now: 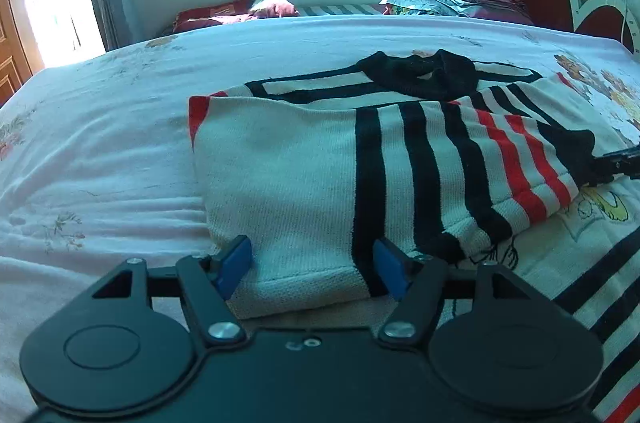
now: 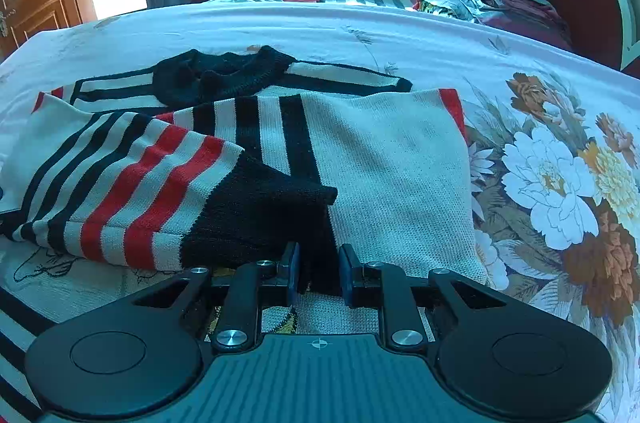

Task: Fold small clothes
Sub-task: 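Move both open tools down to the striped hem of the sweater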

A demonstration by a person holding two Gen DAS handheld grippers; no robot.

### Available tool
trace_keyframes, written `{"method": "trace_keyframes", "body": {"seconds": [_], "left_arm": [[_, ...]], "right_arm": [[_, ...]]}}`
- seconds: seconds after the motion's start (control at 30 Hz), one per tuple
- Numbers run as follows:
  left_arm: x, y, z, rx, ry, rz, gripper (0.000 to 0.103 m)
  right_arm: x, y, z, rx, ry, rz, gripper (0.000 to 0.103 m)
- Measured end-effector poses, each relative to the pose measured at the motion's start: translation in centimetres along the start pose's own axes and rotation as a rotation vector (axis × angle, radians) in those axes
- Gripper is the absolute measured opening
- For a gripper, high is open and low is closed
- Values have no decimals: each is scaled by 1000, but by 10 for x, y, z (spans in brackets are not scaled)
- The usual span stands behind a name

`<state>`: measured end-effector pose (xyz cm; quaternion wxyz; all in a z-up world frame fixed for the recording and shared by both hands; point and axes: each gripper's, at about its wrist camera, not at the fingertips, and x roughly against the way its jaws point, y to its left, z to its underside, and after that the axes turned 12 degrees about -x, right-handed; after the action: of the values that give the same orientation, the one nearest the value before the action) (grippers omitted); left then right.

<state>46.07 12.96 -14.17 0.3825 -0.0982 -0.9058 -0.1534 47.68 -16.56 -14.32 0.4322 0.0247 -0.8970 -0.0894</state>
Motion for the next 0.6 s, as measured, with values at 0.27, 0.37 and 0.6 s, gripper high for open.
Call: {"method": "trace_keyframes", "body": {"seconds": [0.27, 0.37, 0.6], "left_arm": [[25, -16, -8, 2, 9, -109, 102], [40, -29, -4, -16, 2, -140, 103], [73, -48, 25, 6, 33, -147, 100]], "right_arm": [[40, -13, 5, -53, -56, -55, 24], [59, -29, 12, -86, -71, -83, 45], [97, -73, 36, -151, -57, -144, 46]]}}
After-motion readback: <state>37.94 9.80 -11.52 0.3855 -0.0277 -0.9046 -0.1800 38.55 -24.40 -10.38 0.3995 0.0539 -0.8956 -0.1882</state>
